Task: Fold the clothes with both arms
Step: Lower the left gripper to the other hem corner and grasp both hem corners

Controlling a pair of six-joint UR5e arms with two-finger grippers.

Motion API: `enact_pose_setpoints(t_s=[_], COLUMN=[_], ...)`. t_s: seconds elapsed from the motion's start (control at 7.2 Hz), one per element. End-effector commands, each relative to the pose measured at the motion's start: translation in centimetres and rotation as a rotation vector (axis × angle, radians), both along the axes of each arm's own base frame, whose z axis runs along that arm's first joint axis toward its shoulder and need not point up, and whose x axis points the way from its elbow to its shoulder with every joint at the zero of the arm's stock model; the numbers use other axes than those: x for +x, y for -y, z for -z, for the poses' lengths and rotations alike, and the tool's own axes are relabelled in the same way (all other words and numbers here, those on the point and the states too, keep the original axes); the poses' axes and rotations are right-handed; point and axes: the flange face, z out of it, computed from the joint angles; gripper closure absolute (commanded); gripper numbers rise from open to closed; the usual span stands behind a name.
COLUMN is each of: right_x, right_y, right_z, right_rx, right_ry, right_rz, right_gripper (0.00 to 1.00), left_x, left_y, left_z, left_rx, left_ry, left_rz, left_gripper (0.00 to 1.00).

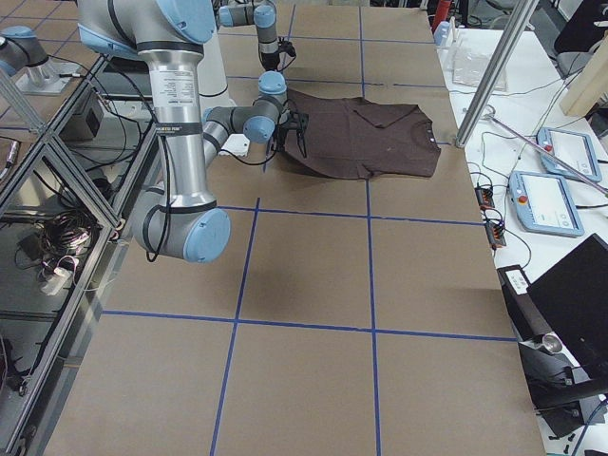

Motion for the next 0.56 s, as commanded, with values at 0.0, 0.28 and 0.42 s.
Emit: enact_pose_setpoints(t_s=[0.0, 0.28, 0.42], right_x=[1.6, 3.5, 3.7], right_y=[-2.5, -6.4, -6.5], right_z=[0.1, 1.1, 1.6], right_rx=[-0.048, -0.042, -0.038], right_ry=[0.023, 0.048, 0.059], right_rz=[0.091, 0.166, 0.166], right_gripper=[1.0, 1.0, 1.0], left_x=[-2.5, -4.2, -4.4], left_y=[-2.2, -5.4, -5.5], left_z=[2.8, 4.8, 4.9], left_rx=[0.029, 0.029, 0.03], left_ry=[0.013, 0.006, 0.003], left_rz=[-0.072, -0.142, -0.144], left_gripper=[1.0, 1.0, 1.0])
